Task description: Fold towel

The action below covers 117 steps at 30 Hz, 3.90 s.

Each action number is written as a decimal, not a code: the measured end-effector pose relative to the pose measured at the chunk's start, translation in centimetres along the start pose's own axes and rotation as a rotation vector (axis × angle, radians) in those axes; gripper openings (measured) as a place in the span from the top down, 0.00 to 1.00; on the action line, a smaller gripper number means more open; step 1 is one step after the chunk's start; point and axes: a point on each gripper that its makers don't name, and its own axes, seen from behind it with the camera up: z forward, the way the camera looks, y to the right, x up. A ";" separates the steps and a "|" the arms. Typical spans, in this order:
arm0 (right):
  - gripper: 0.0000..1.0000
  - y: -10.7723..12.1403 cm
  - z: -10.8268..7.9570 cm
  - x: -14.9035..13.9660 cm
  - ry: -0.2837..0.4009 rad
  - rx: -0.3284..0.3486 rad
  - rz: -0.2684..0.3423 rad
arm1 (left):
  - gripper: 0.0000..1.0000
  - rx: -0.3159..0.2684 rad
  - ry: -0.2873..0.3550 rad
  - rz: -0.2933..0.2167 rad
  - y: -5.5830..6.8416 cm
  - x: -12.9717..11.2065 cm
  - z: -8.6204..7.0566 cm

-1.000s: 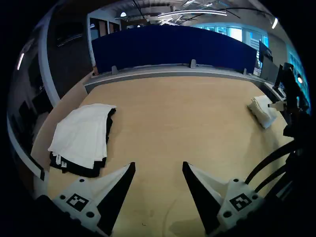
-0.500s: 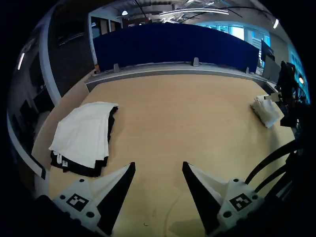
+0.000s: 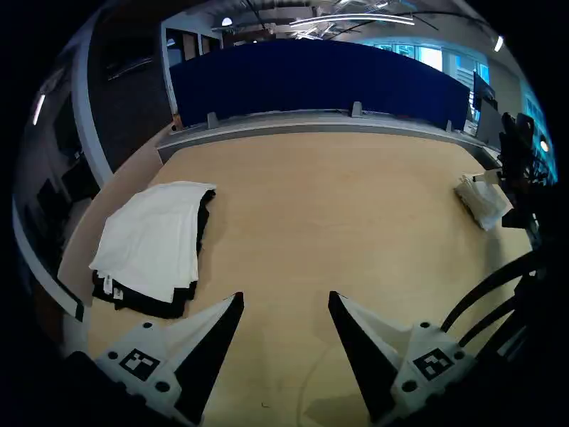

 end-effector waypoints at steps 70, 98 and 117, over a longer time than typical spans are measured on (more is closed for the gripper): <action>0.00 -8.9 -22.2 4.4 0.605 0.038 0.126 | 0.12 -0.097 0.386 -0.108 0.5 10.0 -1.9; 0.00 -9.0 -21.5 -1.0 0.487 0.042 0.181 | 0.12 -0.035 0.748 -0.090 -0.2 14.3 -1.2; 0.00 -9.4 -20.8 -1.3 0.472 0.002 0.155 | 0.12 0.007 0.823 -0.077 0.0 12.5 1.6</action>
